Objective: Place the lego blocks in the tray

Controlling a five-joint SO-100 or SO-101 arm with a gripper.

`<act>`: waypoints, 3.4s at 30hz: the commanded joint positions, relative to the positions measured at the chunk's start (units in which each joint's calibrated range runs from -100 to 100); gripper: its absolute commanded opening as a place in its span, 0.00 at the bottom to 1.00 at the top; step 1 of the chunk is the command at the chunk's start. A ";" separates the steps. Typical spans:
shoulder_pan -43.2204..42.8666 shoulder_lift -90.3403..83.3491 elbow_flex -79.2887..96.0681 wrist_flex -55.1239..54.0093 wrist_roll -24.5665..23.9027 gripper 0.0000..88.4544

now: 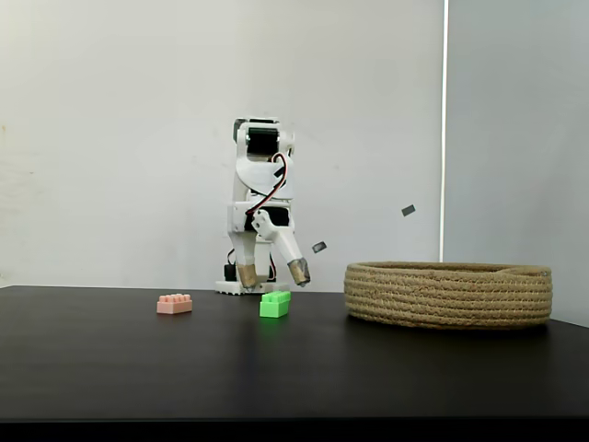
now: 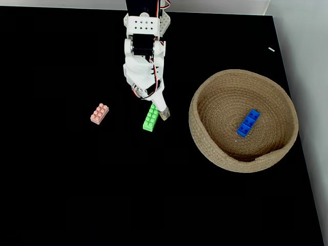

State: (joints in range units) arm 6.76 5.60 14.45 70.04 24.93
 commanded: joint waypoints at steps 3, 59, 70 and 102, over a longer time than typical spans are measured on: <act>-2.22 1.11 -4.55 0.06 0.15 0.44; -27.86 -10.67 -26.08 12.39 -32.28 0.00; -37.01 -11.62 -14.04 -9.10 -40.00 0.24; 0.33 -19.36 -4.46 7.14 -14.70 0.33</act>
State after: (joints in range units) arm 0.73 -10.69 9.85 78.32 3.93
